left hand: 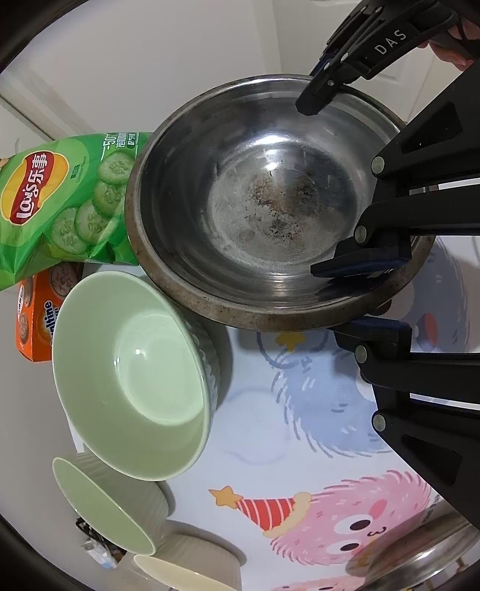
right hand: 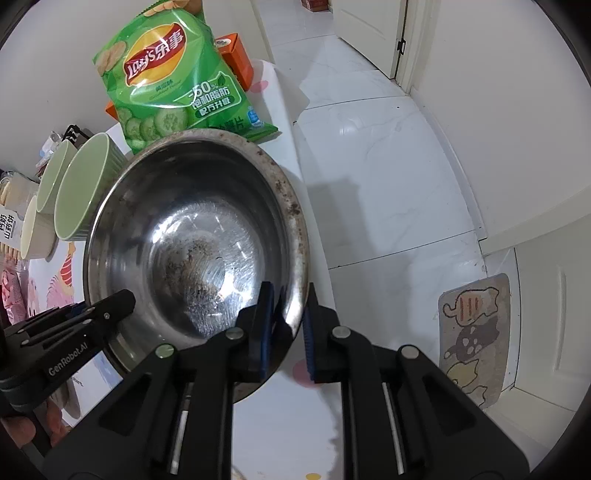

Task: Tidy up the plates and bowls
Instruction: 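Close the right tool on the crumb bowl rim while the left tool grips it, then lift the crumb steel bowl with both tools and carry it toward the stacked bowls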

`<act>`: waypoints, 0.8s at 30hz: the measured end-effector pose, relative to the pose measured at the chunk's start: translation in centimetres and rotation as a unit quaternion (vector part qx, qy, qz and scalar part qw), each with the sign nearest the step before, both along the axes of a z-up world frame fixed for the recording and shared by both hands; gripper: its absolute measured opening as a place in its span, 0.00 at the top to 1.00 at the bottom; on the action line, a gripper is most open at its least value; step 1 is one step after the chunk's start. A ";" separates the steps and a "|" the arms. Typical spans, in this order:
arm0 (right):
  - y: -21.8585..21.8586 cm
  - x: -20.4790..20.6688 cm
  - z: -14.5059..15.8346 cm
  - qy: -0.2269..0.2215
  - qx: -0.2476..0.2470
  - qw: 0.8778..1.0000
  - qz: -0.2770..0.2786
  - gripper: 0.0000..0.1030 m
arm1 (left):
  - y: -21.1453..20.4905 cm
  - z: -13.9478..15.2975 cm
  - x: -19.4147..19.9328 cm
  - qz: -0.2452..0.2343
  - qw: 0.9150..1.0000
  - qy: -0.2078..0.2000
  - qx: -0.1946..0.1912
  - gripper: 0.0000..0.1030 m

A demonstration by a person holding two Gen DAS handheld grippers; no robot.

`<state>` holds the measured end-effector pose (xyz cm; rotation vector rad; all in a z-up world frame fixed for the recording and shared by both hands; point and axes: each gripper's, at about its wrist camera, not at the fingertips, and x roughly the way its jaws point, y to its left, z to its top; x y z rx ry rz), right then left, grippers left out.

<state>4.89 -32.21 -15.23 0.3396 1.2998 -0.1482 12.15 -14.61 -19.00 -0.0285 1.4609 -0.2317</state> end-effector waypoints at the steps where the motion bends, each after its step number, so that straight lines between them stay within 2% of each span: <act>1: 0.1 0.0 0.0 0.000 -0.002 1.000 0.001 0.84 | 0.0 0.0 0.0 0.000 1.000 0.000 -0.001 0.82; 12: 0.9 -0.8 1.2 -0.007 -0.007 1.000 -0.007 0.84 | 0.7 0.8 -0.6 0.000 1.000 -0.007 -0.011 0.83; 24: 4.3 -2.6 3.7 -0.034 -0.015 0.999 -0.003 0.84 | 4.7 3.2 -2.2 0.008 0.999 -0.030 -0.022 0.83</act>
